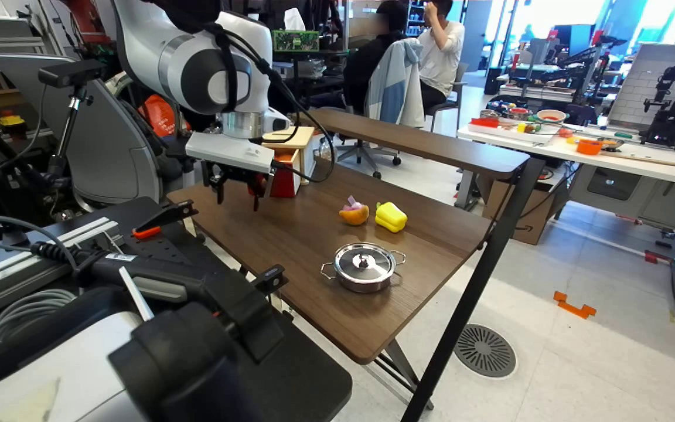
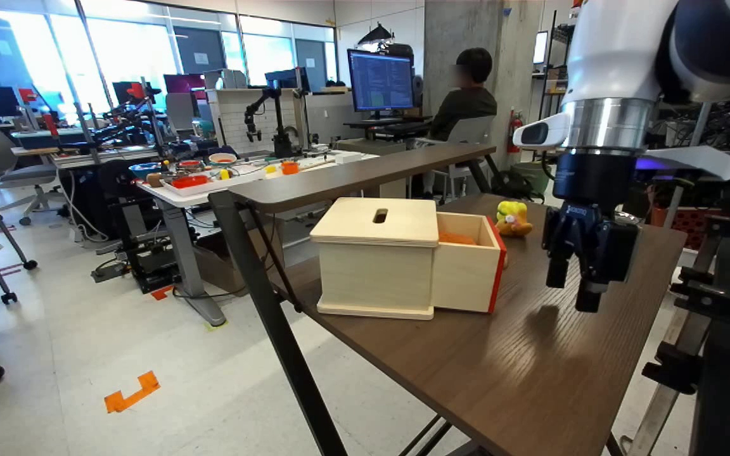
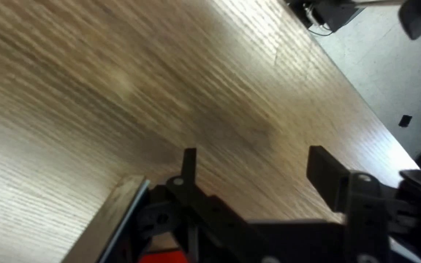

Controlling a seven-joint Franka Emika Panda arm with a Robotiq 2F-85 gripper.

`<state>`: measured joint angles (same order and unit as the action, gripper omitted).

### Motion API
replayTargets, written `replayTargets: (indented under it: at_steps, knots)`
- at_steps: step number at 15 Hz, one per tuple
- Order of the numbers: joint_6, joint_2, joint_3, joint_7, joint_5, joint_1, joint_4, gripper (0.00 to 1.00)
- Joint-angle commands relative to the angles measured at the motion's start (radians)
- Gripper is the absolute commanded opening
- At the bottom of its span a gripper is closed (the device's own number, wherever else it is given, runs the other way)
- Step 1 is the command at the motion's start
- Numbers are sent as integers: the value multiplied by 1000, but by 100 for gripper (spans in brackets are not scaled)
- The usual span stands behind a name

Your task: Open the drawer and pick up the plush toy and place it in the open drawer

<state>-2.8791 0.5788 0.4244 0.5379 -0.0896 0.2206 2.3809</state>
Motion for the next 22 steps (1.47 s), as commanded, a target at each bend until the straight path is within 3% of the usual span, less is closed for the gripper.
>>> replayTargets:
  at_steps: [1,7,9,11,14,18,22]
  knots:
    - [47,-62,31,0,37,33,50,100]
    - [87,-247,53,2,95,64,128,100]
    - [123,-330,28,10,124,54,142,100]
    - [155,-397,-23,21,150,33,140,100]
    - [190,-437,-158,-11,101,-24,105,100]
    - [179,-390,-293,-8,74,-48,41,100]
    - [176,-287,-366,-47,12,-72,-40,100]
